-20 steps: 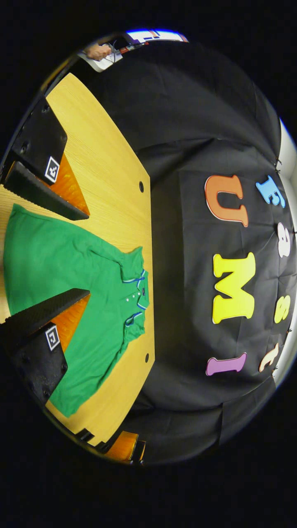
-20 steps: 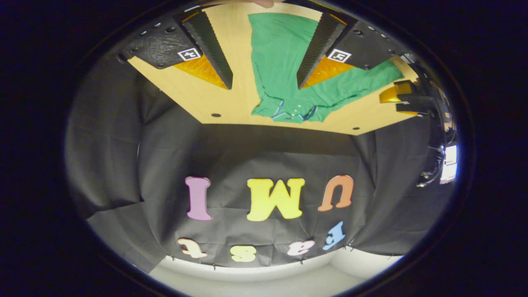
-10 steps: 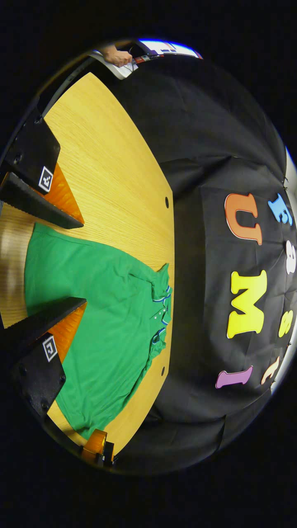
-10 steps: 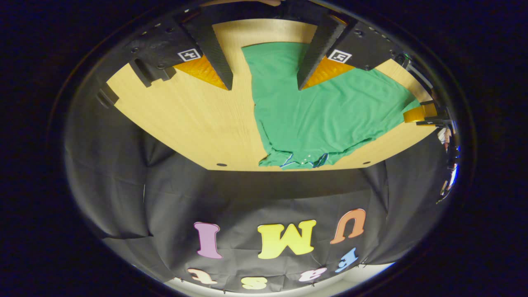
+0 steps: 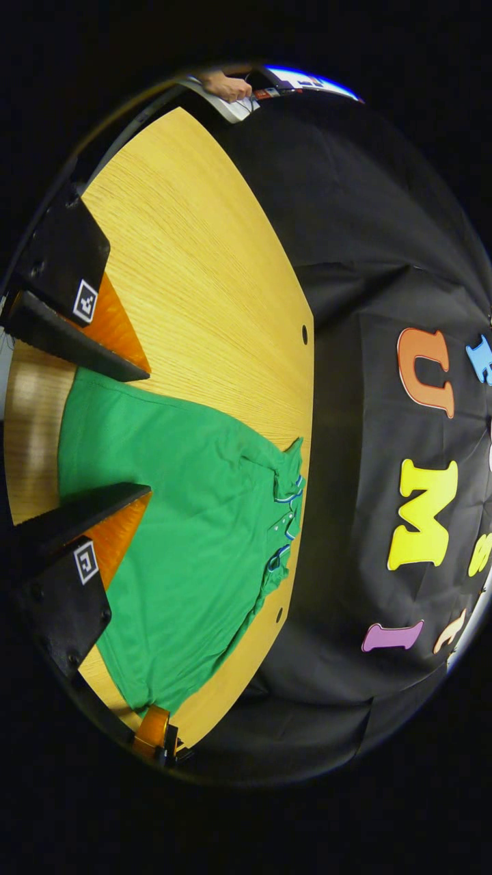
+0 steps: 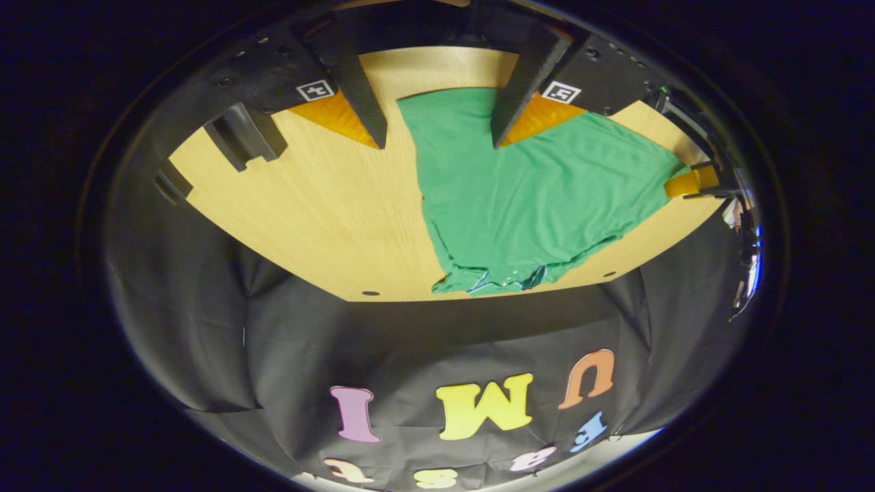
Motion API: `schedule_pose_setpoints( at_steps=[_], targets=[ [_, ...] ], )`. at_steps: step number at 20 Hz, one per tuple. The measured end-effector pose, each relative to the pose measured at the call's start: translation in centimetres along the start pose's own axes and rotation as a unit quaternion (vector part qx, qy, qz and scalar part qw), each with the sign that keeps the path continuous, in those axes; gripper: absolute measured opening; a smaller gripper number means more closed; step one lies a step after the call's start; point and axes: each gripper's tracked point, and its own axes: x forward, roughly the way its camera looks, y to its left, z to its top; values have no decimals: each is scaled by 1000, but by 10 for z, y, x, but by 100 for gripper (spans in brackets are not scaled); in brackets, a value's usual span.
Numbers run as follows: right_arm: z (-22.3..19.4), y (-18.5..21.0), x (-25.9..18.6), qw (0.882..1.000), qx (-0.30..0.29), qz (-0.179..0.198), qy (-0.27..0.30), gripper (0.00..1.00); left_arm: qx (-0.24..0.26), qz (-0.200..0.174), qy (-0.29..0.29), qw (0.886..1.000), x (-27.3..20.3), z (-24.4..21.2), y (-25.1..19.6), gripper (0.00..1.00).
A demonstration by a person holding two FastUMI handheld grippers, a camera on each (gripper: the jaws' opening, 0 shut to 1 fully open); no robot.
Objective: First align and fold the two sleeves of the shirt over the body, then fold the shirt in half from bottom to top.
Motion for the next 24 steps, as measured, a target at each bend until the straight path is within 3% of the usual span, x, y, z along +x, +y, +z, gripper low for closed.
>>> schedule_pose_setpoints(
  at_steps=[3,5,8,9,11,12,18,24],
  targets=[
    [2,5,-3,1000,-5,8,-4,94,9,7,-1,1000,1,-1,2,97],
    [1,9,3,1000,-6,13,3,83,11,14,-2,1000,2,-1,3,94],
    [3,17,8,1000,-1,27,2,54,12,14,-10,1000,5,0,3,81],
    [3,20,9,999,-2,34,2,46,1,14,-14,1000,5,2,5,52],
    [5,23,10,999,6,45,6,18,-20,2,-26,999,7,3,-2,19],
    [5,23,10,999,-2,44,6,9,-14,-2,-31,999,8,4,-3,10],
    [16,23,4,998,-33,46,-9,0,3,-7,-43,999,4,24,-9,6],
    [82,20,-6,996,-25,58,-69,0,16,-9,-92,996,-5,85,-23,6]
  ],
)
